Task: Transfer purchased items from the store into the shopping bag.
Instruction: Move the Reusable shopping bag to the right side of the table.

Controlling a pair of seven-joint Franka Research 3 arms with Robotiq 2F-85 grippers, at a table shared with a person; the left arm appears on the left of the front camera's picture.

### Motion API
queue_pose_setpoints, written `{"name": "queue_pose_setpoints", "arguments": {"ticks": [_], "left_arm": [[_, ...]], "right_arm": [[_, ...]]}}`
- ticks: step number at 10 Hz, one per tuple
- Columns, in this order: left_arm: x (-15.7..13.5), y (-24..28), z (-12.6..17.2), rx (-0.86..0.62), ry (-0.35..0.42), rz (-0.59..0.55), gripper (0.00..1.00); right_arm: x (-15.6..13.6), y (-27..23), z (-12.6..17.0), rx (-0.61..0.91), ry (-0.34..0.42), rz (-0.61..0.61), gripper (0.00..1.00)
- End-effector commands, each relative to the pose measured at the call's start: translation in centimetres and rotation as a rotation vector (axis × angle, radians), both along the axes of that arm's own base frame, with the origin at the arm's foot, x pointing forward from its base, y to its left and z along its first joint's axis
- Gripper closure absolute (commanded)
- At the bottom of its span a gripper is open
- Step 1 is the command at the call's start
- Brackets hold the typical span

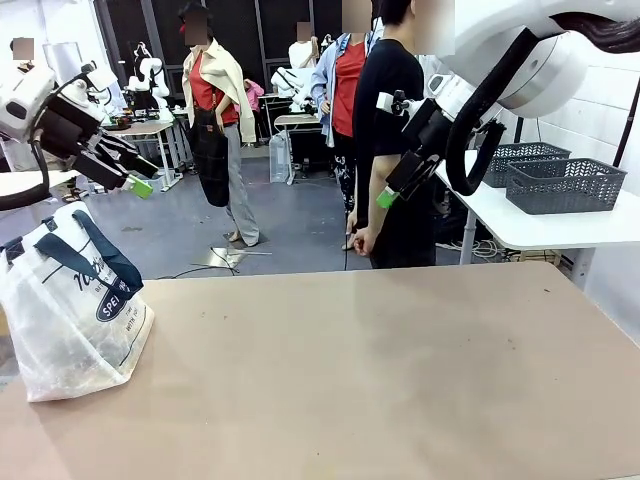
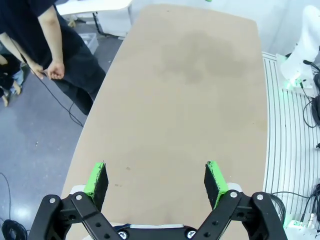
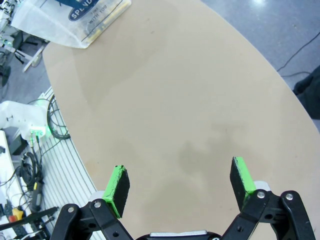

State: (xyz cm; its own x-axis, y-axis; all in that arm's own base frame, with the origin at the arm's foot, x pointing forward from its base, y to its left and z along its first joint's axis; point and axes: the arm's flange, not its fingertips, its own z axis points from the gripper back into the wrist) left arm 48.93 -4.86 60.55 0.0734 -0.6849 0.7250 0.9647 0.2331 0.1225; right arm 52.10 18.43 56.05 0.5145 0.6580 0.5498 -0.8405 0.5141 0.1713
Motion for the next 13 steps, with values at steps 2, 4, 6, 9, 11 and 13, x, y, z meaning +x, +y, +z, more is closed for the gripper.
{"name": "queue_pose_setpoints", "arguments": {"ticks": [2,4,6,9,11,13], "left_arm": [[0.02,0.03,0.28,-0.017,-0.012,0.0,0.0],[0.02,0.03,0.28,-0.017,-0.012,0.0,0.0],[0.02,0.03,0.28,-0.017,-0.012,0.0,0.0],[0.02,0.03,0.28,-0.017,-0.012,0.0,0.0],[0.02,0.03,0.28,-0.017,-0.012,0.0,0.0],[0.02,0.03,0.28,-0.017,-0.012,0.0,0.0]], "right_arm": [[-0.1,0.01,-0.02,0.001,0.012,-0.007,0.0],[-0.1,0.01,-0.02,0.001,0.012,-0.007,0.0],[-0.1,0.01,-0.02,0.001,0.012,-0.007,0.0],[-0.1,0.01,-0.02,0.001,0.012,-0.007,0.0],[-0.1,0.01,-0.02,0.001,0.012,-0.007,0.0],[-0.1,0.01,-0.02,0.001,0.012,-0.007,0.0]]}}
